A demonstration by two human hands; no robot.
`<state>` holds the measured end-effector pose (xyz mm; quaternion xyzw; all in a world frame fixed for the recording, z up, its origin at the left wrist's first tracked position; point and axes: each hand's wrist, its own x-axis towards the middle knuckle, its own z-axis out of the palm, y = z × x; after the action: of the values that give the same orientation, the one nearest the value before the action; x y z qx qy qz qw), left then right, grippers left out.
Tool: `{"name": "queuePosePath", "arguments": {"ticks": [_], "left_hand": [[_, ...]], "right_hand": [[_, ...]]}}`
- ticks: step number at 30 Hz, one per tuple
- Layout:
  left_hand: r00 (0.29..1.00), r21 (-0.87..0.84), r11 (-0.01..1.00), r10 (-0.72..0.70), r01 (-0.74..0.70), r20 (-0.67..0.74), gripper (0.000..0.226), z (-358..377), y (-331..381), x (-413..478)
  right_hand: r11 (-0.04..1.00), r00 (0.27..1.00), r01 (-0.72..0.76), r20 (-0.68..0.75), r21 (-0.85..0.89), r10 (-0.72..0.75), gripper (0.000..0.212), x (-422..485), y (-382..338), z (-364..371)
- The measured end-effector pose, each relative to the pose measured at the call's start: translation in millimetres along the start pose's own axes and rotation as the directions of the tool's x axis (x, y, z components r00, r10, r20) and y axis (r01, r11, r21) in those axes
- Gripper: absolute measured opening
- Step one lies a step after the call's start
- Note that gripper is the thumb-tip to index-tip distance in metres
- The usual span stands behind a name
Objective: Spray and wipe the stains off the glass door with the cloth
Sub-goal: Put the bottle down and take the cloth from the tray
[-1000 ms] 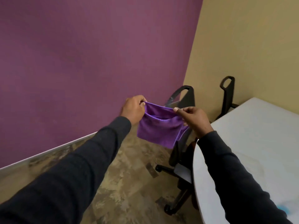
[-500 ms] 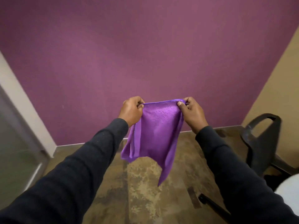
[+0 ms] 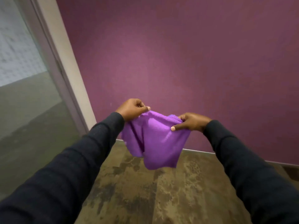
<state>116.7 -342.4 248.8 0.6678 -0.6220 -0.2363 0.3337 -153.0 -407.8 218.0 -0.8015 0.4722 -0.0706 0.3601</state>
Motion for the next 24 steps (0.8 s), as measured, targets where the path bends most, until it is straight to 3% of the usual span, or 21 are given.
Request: {"name": "queuePosePath", "arguments": {"ticks": [2, 4, 6, 7, 9, 11, 12, 14, 15, 17, 19, 21, 24], "left_hand": [[0.980, 0.288, 0.957, -0.074, 0.018, 0.183, 0.049, -31.9, -6.0, 6.8], [0.931, 0.545, 0.838, -0.208, 0.012, 0.299, 0.058, -67.2, -4.9, 16.4], [0.928, 0.660, 0.751, -0.257, 0.017, 0.269, 0.048, -105.3, -4.2, 36.0], [0.957, 0.654, 0.756, -0.199, 0.014, 0.210, 0.037, -125.1, -4.9, 46.5], [0.999, 0.474, 0.880, 0.017, 0.001, -0.033, 0.027, -164.3, -20.6, 70.2], [0.917, 0.090, 0.993, 0.099, -0.070, -0.387, 0.032, -186.8, -59.6, 83.3], [0.846, -0.059, 0.995, 0.042, -0.086, -0.531, 0.040, -187.2, -87.6, 83.5], [0.726, -0.322, 0.947, -0.231, 0.014, -0.647, 0.053, -165.2, -155.4, 71.4], [0.672, -0.469, 0.881, -0.383, 0.060, -0.634, 0.057, -149.1, -185.3, 60.6], [0.577, -0.741, 0.649, -0.677, 0.173, -0.458, 0.071, -118.4, -236.1, 33.4], [0.569, -0.908, 0.289, -0.819, 0.302, -0.072, 0.090, -90.1, -269.0, 6.9], [0.655, -0.965, -0.005, -0.733, 0.261, 0.181, 0.102, -69.9, -292.7, -12.4], [0.715, -0.955, -0.223, -0.634, 0.194, 0.294, 0.094, -67.1, -341.0, -14.0]], "right_hand": [[1.000, 0.995, 0.004, 0.100, -0.003, -0.004, 0.037, 27.0, -21.0, -12.5], [0.985, 0.984, 0.057, 0.158, 0.165, -0.083, 0.044, 52.6, -51.7, -25.3], [0.876, 0.971, 0.152, 0.098, 0.457, -0.219, 0.041, 80.0, -87.7, -37.3], [0.786, 0.961, 0.213, 0.020, 0.580, -0.275, 0.041, 92.8, -104.4, -39.6], [0.634, 0.942, 0.262, -0.050, 0.728, -0.332, 0.046, 117.0, -126.1, -29.6], [0.637, 0.940, 0.171, 0.069, 0.752, -0.333, 0.039, 145.8, -132.9, 14.8], [0.686, 0.937, 0.137, 0.131, 0.714, -0.323, 0.027, 158.4, -137.6, 47.3], [0.750, 0.931, 0.150, 0.164, 0.644, -0.327, 0.014, 184.5, -152.9, 110.0], [0.753, 0.933, 0.131, 0.177, 0.644, -0.314, 0.011, 193.1, -165.4, 133.1], [0.712, 0.932, 0.016, 0.248, 0.702, -0.265, 0.016, 212.4, -191.4, 161.5], [0.683, 0.924, -0.101, 0.322, 0.724, -0.205, 0.014, 239.1, -212.6, 177.6], [0.667, 0.910, -0.183, 0.381, 0.722, -0.164, 0.021, 270.3, -232.1, 192.6], [0.649, 0.861, -0.251, 0.472, 0.718, -0.190, 0.024, 314.8, -267.9, 208.6]]}}
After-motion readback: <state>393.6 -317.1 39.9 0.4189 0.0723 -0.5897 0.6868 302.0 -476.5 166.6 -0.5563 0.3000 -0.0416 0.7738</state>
